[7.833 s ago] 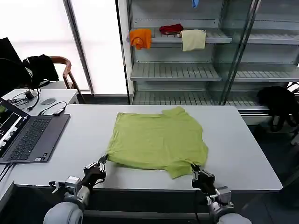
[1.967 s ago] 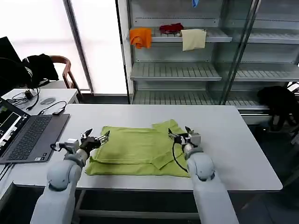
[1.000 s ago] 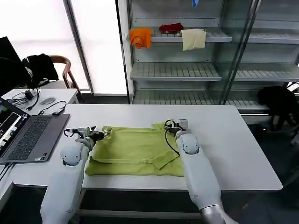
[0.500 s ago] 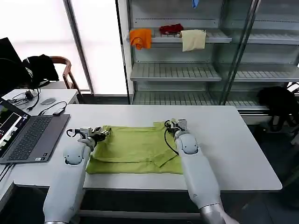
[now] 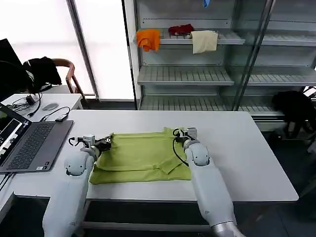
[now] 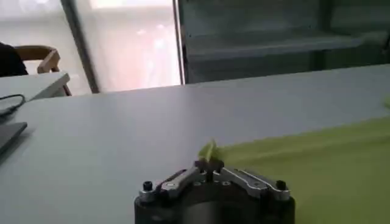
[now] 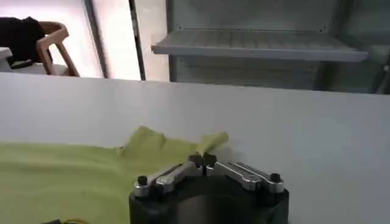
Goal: Fold and organize the clothes.
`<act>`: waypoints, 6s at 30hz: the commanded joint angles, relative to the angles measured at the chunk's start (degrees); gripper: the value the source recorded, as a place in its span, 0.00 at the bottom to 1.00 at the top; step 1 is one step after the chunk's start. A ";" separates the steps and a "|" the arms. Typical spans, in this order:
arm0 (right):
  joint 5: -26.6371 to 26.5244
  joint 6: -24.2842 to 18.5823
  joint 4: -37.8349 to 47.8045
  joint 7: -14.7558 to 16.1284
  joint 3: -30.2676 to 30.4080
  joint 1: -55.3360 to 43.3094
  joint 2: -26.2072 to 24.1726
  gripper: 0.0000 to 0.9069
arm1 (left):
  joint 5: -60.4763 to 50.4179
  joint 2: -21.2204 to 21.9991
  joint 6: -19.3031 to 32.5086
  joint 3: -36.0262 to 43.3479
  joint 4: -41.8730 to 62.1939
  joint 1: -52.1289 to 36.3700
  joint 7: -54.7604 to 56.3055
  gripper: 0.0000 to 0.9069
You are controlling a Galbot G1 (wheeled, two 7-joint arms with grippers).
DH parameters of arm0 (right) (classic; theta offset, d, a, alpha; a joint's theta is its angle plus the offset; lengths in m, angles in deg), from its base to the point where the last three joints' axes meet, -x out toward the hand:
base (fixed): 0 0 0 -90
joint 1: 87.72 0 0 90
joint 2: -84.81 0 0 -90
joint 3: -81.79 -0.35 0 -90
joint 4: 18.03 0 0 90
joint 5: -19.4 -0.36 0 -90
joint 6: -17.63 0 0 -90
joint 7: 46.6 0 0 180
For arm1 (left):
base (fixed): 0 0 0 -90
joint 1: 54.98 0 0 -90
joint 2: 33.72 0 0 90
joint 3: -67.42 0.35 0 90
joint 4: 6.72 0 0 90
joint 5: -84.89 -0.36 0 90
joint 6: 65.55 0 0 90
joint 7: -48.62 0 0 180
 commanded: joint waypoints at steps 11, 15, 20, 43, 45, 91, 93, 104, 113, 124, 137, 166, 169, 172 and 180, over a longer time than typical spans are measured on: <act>-2.88 -0.05 -22.66 0.30 0.56 13.59 -3.57 0.00 | 7.82 -1.63 0.21 -2.81 -18.81 12.52 -2.25 0.00; -2.73 -0.15 -25.65 0.97 -0.35 18.64 -4.27 0.00 | 8.31 -1.75 0.81 -3.79 -20.77 16.27 -3.69 0.00; -2.60 -0.22 -28.50 1.71 -1.17 24.13 -5.17 0.00 | 7.64 -2.61 2.66 -4.73 -20.84 19.89 -4.88 0.00; 0.08 -0.36 -30.80 1.50 -1.32 28.32 -4.68 0.00 | 5.26 -3.80 3.89 -6.29 -25.16 25.22 -5.34 0.89; 2.15 -0.39 -30.71 0.92 -1.38 28.30 -4.64 1.00 | 4.56 -3.35 4.12 -6.05 -25.38 25.39 -4.82 1.00; -10.33 -0.49 -37.24 2.92 -6.70 25.18 -14.31 1.00 | 7.94 5.81 11.65 -6.13 -28.01 33.44 14.83 0.69; -9.88 -0.49 -36.78 2.84 -6.61 25.32 -14.37 1.00 | 6.93 5.82 12.03 -5.77 -27.72 33.53 14.31 0.32; -8.41 -0.49 -35.07 3.31 -6.17 26.42 -14.66 1.00 | 6.49 6.71 15.13 -5.03 -24.88 31.87 13.78 0.00; -8.51 -0.49 -35.22 3.22 -6.31 25.36 -15.46 1.00 | 4.79 6.93 17.60 -4.41 -24.80 31.61 12.96 0.00; -8.63 -0.53 -34.69 3.05 -6.60 25.06 -15.56 1.00 | -5.23 1.29 20.59 -9.65 -27.01 30.63 7.05 0.00; -8.50 -1.66 -32.78 2.93 -6.95 25.05 -15.53 1.00 | -8.90 -26.23 23.89 -21.74 -15.89 24.06 -3.56 0.00; -6.29 -2.01 -34.63 3.09 -7.16 28.28 -13.84 1.00 | -14.94 2.67 4.62 9.68 -37.46 24.86 7.81 0.01; -6.08 -2.02 -35.03 3.09 -7.02 28.50 -13.57 1.00 | -17.40 3.59 4.87 10.79 -35.85 24.77 8.22 0.01; -5.69 -2.12 -35.30 3.27 -6.81 28.72 -13.31 1.00 | -18.30 4.43 4.65 11.47 -33.91 24.82 8.63 0.01; -5.46 -2.55 -35.01 3.39 -6.77 28.76 -13.19 1.00 | -18.58 5.83 4.91 11.84 -30.37 25.23 9.64 0.40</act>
